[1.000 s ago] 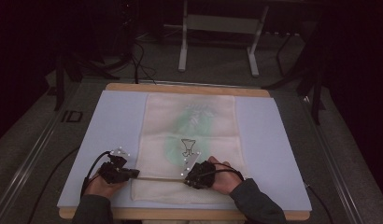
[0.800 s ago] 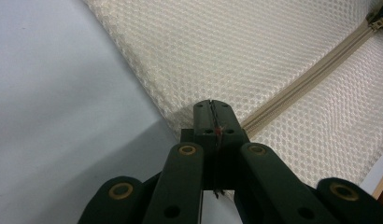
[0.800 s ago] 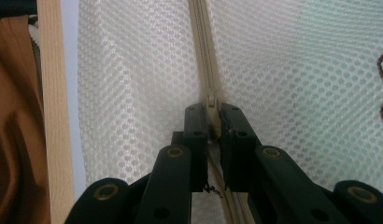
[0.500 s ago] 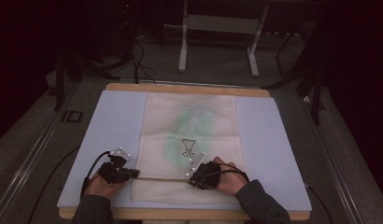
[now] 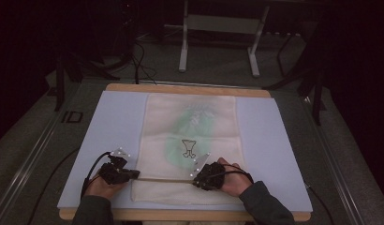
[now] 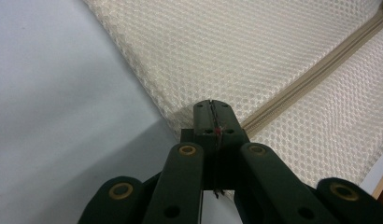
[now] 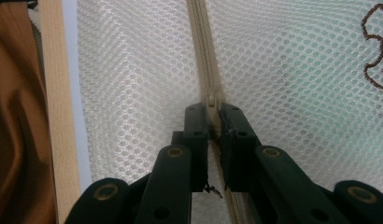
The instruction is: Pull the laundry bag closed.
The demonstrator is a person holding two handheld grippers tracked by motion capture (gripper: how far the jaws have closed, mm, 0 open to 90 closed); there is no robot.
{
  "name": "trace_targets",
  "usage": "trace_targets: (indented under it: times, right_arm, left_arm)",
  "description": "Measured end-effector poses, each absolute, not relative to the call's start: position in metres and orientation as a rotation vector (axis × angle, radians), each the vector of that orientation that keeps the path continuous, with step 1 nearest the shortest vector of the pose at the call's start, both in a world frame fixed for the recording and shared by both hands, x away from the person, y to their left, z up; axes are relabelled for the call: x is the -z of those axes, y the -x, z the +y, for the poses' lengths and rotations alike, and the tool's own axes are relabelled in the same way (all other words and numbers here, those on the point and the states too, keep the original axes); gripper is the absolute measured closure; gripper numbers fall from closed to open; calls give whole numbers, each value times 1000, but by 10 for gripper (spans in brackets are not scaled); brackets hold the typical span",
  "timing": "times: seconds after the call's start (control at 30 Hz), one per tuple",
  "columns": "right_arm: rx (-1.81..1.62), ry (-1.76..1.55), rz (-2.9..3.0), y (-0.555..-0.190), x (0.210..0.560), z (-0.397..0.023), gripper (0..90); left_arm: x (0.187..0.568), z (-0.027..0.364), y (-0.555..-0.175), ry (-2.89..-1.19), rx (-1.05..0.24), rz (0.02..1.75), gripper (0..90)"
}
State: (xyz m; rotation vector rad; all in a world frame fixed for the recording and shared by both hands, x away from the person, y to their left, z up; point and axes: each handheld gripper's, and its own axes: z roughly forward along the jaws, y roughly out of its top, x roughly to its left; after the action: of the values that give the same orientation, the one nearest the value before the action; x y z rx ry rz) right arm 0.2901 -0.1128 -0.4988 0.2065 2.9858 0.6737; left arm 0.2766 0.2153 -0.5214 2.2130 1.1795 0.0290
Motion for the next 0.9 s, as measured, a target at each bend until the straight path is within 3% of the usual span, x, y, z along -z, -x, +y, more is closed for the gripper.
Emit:
trace_targets:
  times: [0.9]
  right_arm:
    - [-642, -253, 2984, -291, 497, -138, 823]
  left_arm:
    - [520, 213, -275, -2232, -59, 1170, 900]
